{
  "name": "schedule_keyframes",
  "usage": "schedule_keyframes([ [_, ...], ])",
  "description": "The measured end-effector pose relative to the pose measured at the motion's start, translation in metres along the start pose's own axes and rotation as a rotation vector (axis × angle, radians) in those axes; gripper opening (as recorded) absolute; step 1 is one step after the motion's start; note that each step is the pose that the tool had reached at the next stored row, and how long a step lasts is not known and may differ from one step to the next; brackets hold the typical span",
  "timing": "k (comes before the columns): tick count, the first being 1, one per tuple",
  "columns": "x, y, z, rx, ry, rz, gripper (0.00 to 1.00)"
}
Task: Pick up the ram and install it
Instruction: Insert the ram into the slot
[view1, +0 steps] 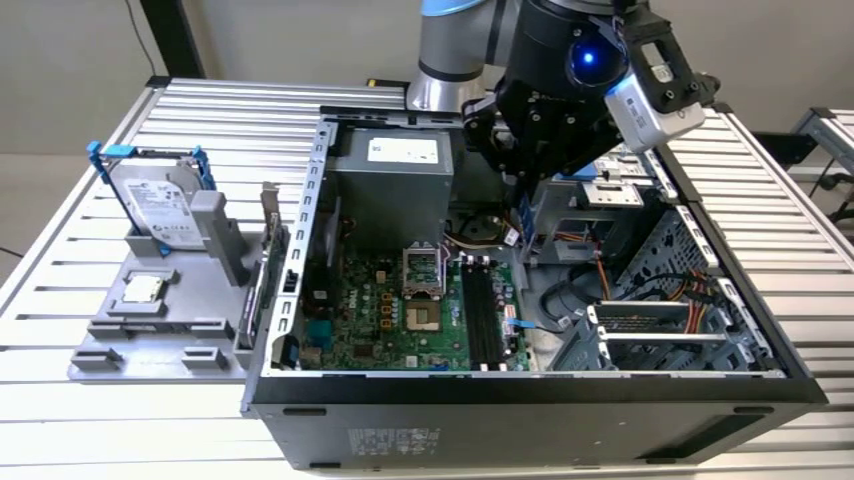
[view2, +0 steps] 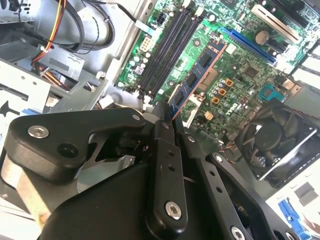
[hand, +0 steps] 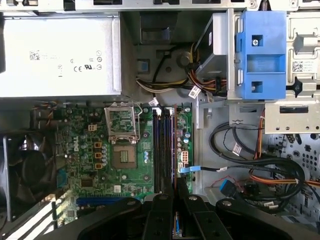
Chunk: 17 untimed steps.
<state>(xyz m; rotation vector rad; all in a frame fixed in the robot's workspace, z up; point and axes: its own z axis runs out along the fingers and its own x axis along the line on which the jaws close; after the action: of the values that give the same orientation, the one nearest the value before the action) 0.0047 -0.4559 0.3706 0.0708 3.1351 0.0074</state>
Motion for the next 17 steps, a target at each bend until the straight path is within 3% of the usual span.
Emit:
schedule_keyframes([
  [17,0.0000,0.0000,0.0053,0.0011,0.0000,0.000,0.00],
])
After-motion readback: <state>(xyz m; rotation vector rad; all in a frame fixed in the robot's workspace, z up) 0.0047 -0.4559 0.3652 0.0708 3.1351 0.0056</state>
